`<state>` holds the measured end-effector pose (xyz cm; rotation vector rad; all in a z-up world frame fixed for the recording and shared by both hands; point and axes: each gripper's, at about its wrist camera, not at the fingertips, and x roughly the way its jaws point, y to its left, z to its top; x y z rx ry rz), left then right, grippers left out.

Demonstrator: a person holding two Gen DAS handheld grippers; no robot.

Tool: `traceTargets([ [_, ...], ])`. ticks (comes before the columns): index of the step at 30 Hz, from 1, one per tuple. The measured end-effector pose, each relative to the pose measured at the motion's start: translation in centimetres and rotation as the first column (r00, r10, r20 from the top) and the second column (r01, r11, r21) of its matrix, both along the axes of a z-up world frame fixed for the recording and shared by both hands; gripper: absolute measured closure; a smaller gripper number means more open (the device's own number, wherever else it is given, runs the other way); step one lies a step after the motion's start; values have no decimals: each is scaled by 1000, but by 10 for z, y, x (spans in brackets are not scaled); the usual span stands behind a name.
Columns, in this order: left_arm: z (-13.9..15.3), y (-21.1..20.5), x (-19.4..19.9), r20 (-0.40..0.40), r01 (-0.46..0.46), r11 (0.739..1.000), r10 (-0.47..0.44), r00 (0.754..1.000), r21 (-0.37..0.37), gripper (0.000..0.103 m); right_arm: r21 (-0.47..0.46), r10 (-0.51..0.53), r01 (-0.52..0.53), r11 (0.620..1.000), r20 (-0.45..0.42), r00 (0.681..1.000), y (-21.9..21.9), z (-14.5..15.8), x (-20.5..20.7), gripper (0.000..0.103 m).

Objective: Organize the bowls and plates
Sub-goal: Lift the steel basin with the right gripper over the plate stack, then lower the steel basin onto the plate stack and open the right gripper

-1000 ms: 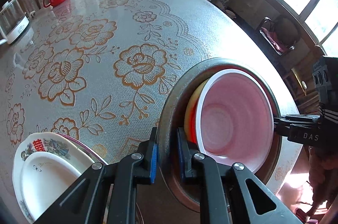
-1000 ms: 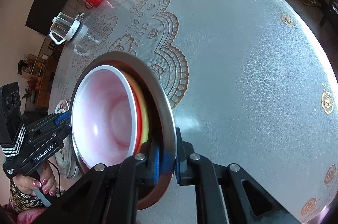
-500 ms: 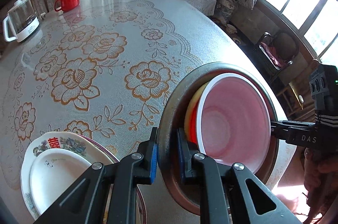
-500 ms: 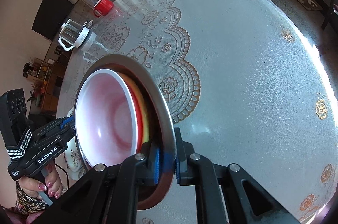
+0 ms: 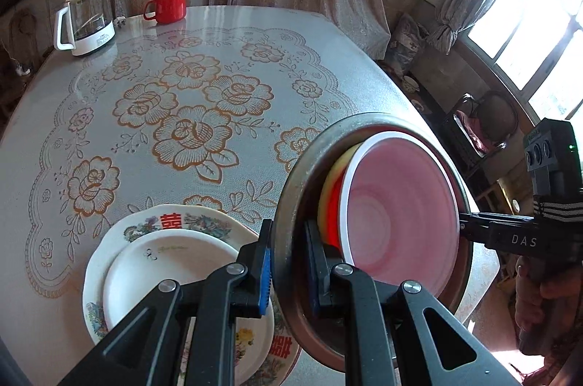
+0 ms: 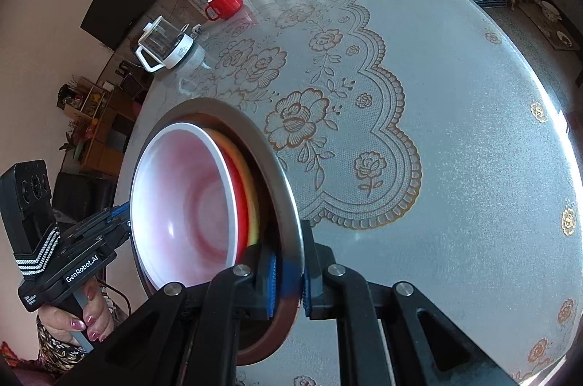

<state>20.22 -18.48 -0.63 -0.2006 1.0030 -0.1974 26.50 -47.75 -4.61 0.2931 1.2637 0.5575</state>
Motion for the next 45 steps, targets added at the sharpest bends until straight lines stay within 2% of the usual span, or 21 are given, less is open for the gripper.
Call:
traceTargets([
  [10,15,78,-25,17,-77,997,76,997,8,89,35,73,-73,997,-12,997,85,10,-19,93],
  [19,7,119,-32,4,-108,994,108,994,22,89,43,90,-88,995,-40,995,132,5,-24,93],
  [32,-22,139,-38,-58,-116,993,117,991,22,89,17,92,-90,996,-129,987,157,-22,-30,93],
  [45,-36,140,-38,-90,-97,995,99,991,37,88,-19,60,-65,998,-175,983,162,-37,-39,93],
])
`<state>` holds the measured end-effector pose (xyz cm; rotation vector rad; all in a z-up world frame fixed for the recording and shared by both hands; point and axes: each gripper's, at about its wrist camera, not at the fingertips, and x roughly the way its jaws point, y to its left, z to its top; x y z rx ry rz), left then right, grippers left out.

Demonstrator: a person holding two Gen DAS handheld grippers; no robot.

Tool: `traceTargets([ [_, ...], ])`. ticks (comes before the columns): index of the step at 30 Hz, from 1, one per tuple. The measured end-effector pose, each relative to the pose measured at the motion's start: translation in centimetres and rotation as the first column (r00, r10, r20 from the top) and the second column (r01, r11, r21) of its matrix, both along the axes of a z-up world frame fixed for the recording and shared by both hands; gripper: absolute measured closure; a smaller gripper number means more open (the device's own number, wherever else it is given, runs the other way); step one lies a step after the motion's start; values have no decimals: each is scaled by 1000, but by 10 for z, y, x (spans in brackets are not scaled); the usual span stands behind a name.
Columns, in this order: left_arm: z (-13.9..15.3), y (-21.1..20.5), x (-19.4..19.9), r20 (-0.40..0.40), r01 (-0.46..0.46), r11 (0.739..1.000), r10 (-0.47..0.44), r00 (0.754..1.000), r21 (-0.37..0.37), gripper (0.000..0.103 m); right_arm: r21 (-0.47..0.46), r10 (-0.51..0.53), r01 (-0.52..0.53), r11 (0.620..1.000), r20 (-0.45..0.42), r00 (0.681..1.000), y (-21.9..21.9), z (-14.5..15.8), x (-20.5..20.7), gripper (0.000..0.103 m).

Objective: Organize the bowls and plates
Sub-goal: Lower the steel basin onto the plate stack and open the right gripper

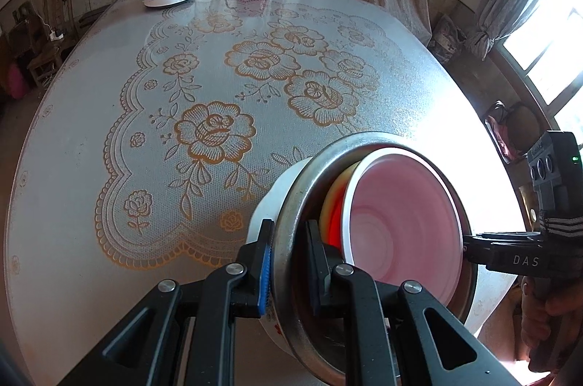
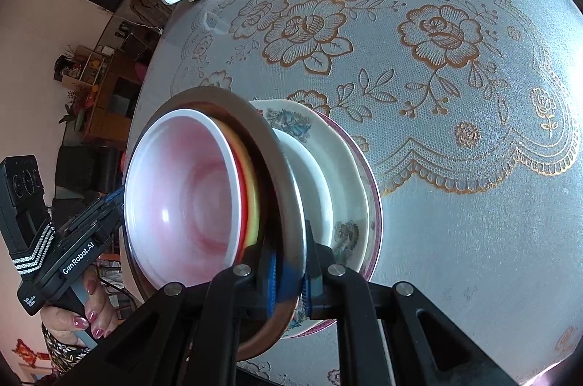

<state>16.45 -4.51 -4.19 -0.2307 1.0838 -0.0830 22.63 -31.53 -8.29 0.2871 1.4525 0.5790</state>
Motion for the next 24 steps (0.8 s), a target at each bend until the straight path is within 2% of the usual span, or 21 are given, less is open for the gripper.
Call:
traceTargets([
  [14,-10,-4,5,-21,31,1000,-31,999,2,88,-23,-50,50,999,-12,999,-3,-6,-5,93],
  [24,-30,-1,11,-69,37,999,-38,997,-15,87,-44,-84,86,995,30,996,-4,-2,0,90],
])
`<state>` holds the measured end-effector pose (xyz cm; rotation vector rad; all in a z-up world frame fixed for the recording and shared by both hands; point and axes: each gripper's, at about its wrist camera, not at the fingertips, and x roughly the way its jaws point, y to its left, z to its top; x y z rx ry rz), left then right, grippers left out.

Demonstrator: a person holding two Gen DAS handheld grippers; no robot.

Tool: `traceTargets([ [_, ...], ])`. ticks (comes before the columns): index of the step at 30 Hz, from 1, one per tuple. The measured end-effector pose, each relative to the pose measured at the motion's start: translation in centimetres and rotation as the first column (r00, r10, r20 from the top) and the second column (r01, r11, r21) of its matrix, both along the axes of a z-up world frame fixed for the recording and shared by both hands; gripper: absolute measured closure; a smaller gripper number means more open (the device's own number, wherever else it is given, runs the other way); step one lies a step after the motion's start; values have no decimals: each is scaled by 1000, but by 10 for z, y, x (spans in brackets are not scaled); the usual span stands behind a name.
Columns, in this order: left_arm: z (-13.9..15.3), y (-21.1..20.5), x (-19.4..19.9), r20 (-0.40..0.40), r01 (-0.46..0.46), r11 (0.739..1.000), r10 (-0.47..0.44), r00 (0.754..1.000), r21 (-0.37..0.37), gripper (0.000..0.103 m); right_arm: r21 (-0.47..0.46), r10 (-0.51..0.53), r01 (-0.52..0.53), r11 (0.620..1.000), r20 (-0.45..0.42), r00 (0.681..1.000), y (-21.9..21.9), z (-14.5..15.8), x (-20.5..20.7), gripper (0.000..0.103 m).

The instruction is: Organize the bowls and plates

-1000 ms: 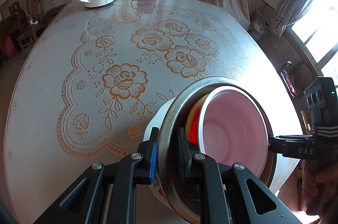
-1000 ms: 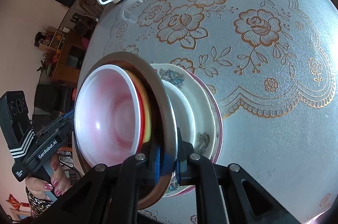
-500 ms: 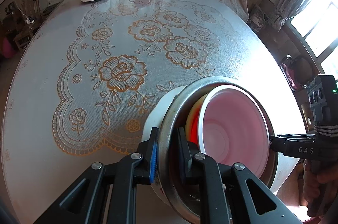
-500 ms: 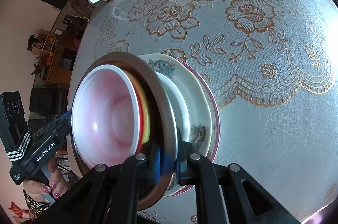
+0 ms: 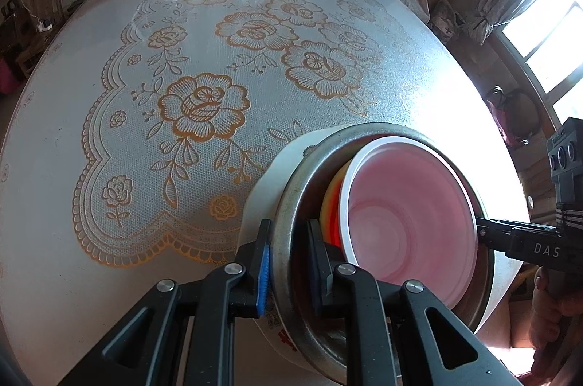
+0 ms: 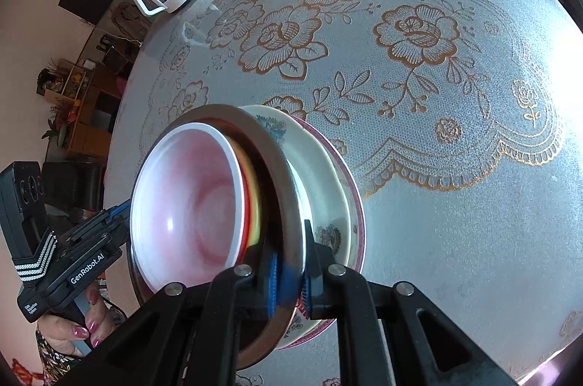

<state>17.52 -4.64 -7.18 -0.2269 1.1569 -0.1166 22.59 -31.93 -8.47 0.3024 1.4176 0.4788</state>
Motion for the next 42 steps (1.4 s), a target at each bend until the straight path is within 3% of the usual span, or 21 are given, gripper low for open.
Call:
traceTargets([
  [6,6,4,-6,26,-16,999,17,1000,-30,86,-6,-16,16,1000,-3,1000,-5,0,-8,79],
  [16,5,-6,-4,51,18,998,-21,999,55,87,-22,-20,20,1000,9,1000,-7,-1,-17,88],
  [21,5,-2,-7,36,9,999,-11,999,37,85,-38,-30,31,999,24,999,-7,1,-17,88],
  [24,7,2,-12,29,-11,998,9,1000,57,77,-53,-33,35,998,41,999,-6,2,-18,86],
  [27,12,6,-22,43,-25,996,21,999,82,59,-76,-44,50,996,85,995,-5,8,-22,76],
  [29,17,9,-30,63,-31,997,26,998,73,42,-122,-44,60,991,127,991,-5,14,-29,72],
  [35,31,6,-50,119,-14,994,1,993,108,27,-178,-36,71,982,194,980,-2,26,-48,66],
  [42,33,7,-68,135,7,992,-25,991,130,25,-183,-65,104,978,209,976,3,29,-69,66],
])
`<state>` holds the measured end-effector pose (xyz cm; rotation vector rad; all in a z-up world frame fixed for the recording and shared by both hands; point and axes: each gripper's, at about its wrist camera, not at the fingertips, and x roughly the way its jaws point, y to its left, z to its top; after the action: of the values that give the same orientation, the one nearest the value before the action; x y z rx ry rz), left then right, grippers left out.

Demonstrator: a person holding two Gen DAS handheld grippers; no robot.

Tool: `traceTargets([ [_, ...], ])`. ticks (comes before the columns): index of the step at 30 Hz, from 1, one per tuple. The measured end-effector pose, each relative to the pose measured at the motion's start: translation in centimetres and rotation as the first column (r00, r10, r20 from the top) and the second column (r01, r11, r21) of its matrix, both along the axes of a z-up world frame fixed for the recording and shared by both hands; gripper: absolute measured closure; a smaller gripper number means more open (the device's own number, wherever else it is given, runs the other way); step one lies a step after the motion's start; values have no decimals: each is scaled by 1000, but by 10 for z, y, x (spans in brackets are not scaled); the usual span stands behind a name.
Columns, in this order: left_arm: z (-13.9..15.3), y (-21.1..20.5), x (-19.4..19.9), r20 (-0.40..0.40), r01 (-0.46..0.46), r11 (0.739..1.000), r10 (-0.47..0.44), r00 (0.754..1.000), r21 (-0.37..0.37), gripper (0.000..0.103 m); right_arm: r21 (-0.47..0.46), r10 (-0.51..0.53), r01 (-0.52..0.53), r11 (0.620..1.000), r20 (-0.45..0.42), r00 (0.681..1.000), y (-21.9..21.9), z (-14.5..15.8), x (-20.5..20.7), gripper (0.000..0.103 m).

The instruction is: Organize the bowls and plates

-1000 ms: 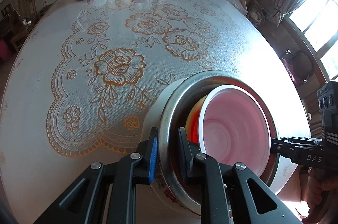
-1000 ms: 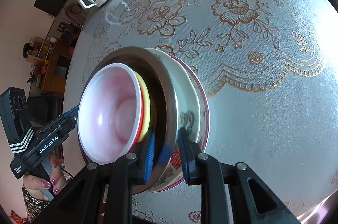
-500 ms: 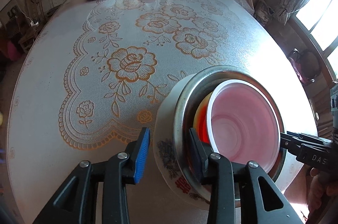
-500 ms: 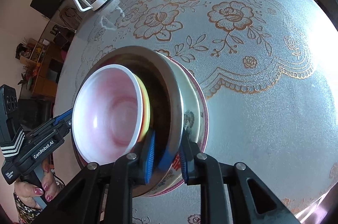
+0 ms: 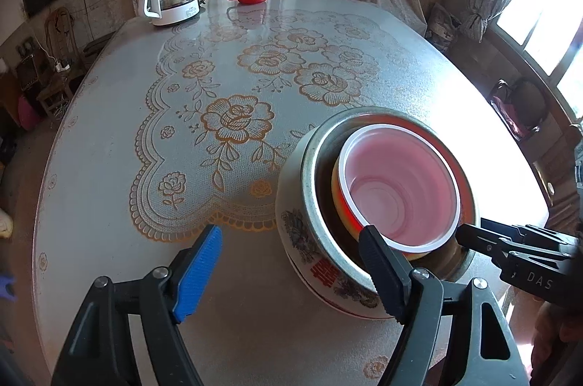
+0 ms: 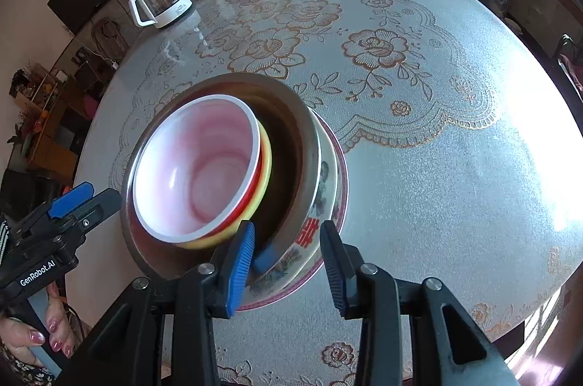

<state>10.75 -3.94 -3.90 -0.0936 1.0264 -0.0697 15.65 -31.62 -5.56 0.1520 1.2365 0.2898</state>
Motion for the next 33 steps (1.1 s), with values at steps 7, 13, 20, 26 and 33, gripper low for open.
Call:
traceTargets([
  [7,2,15,-23,39,-3,999,4,999,-37,18,-3,-34,34,999,68,997,8,11,-28,65],
  [13,5,21,-38,63,-12,1000,12,998,1,11,-48,-8,13,999,109,994,20,17,-52,65],
  [20,8,15,-57,134,11,997,-22,991,82,0,-60,0,10,998,154,988,31,13,-76,63],
  [26,7,8,-65,150,28,996,-41,988,87,0,-103,21,5,995,251,968,39,16,-96,35],
  [33,5,2,-73,132,51,997,-59,990,63,0,-110,2,28,994,259,966,37,17,-113,35],
])
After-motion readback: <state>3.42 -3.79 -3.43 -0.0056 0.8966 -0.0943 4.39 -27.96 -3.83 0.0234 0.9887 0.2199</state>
